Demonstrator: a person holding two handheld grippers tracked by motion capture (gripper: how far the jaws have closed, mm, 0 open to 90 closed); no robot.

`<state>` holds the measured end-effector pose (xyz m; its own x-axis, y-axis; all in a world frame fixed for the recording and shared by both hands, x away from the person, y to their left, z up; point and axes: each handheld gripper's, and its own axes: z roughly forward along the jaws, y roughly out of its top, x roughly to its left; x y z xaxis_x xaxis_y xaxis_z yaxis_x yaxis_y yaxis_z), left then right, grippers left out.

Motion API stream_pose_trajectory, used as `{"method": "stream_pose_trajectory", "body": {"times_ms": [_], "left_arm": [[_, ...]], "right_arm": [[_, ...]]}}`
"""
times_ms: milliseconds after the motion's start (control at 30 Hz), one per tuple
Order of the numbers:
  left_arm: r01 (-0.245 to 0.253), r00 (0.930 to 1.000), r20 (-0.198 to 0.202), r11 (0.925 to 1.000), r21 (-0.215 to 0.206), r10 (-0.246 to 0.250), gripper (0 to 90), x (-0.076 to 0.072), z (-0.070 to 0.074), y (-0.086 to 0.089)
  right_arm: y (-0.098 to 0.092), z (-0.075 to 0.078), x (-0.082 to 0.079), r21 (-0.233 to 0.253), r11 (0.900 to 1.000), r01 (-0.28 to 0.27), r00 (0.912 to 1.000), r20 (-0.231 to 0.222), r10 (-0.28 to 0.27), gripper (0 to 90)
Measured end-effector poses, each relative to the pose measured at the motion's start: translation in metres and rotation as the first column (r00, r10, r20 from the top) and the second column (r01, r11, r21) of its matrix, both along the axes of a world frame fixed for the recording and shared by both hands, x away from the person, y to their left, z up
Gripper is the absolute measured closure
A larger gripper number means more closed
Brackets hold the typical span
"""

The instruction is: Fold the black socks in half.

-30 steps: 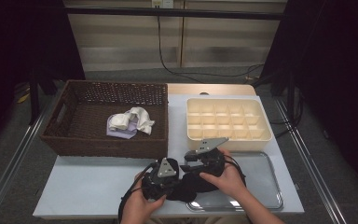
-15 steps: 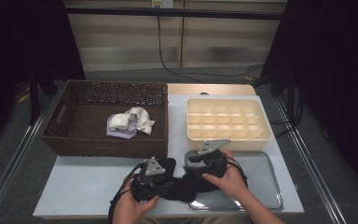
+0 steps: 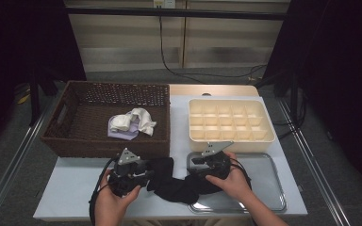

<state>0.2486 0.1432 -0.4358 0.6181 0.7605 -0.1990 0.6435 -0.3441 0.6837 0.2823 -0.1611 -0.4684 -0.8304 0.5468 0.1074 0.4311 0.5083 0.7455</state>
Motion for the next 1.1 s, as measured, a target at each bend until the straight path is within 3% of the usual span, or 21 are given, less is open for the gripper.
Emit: {"method": "stream_pose_trajectory", "body": {"times_ms": [67, 133, 200, 233, 300, 400, 467, 567, 633, 700, 733, 900, 1100], "left_arm": [[-0.006, 1.0000, -0.007, 0.9999, 0.013, 0.006, 60.5, 0.006, -0.008, 0.001], [-0.001, 0.9999, -0.012, 0.9995, -0.031, 0.001, 57.9, 0.011, -0.014, 0.000], [0.011, 0.9999, -0.002, 0.9994, -0.032, -0.011, 54.7, 0.015, -0.019, -0.003], [0.019, 0.9997, -0.014, 0.9982, -0.057, -0.020, 53.8, 0.017, -0.022, -0.006], [0.037, 0.9981, -0.045, 0.9963, -0.078, -0.041, 53.9, 0.020, -0.027, -0.011], [0.096, 0.9946, -0.033, 0.9930, -0.069, -0.099, 60.9, 0.018, -0.029, -0.021], [0.148, 0.9889, 0.003, 0.9884, -0.033, -0.148, 69.9, 0.015, -0.026, -0.030], [0.203, 0.9776, 0.059, 0.9793, -0.002, -0.202, 74.8, 0.009, -0.021, -0.044], [0.232, 0.9700, 0.068, 0.9724, 0.024, -0.233, 75.4, 0.006, -0.021, -0.052], [0.237, 0.9684, 0.072, 0.9709, 0.034, -0.239, 75.7, 0.005, -0.021, -0.057], [0.255, 0.9620, 0.082, 0.9644, 0.068, -0.260, 75.9, 0.003, -0.024, -0.063], [0.264, 0.9563, 0.100, 0.9588, 0.104, -0.274, 75.9, 0.000, -0.024, -0.070], [0.272, 0.9527, 0.107, 0.9555, 0.114, -0.284, 75.6, -0.003, -0.025, -0.075]], "right_arm": [[0.000, 0.000, 0.000, 0.000, 1.000, -0.001, 1.0000, 0.001, 0.001, 55.9], [0.000, 0.000, 0.000, 0.005, 1.000, -0.002, 1.0000, 0.001, 0.002, 55.8], [0.000, 0.000, -0.001, 0.002, 1.000, -0.004, 1.0000, -0.001, 0.004, 55.8], [0.000, 0.001, -0.001, 0.000, 1.000, -0.003, 1.0000, -0.001, 0.003, 55.7], [0.000, 0.001, -0.001, -0.001, 1.000, -0.005, 1.0000, 0.000, 0.005, 55.6], [-0.001, 0.003, -0.001, 0.002, 1.000, 0.000, 1.0000, 0.002, 0.000, 55.5], [-0.001, 0.004, -0.001, -0.005, 1.000, 0.000, 0.9999, 0.010, 0.000, 55.4], [-0.002, 0.007, -0.002, 0.002, 1.000, -0.001, 0.9999, 0.012, 0.001, 54.7], [-0.001, 0.011, -0.003, 0.005, 1.000, -0.001, 0.9998, 0.018, 0.001, 54.0], [-0.001, 0.013, -0.004, 0.008, 1.000, -0.002, 0.9998, 0.021, 0.002, 53.8], [0.001, 0.016, -0.004, 0.016, 1.000, -0.008, 0.9996, 0.026, 0.007, 53.3], [0.008, 0.025, -0.005, 0.039, 0.999, -0.027, 0.9993, 0.027, 0.026, 53.2], [0.023, 0.025, -0.004, 0.057, 0.996, -0.073, 0.9973, 0.017, 0.072, 53.8]]}}
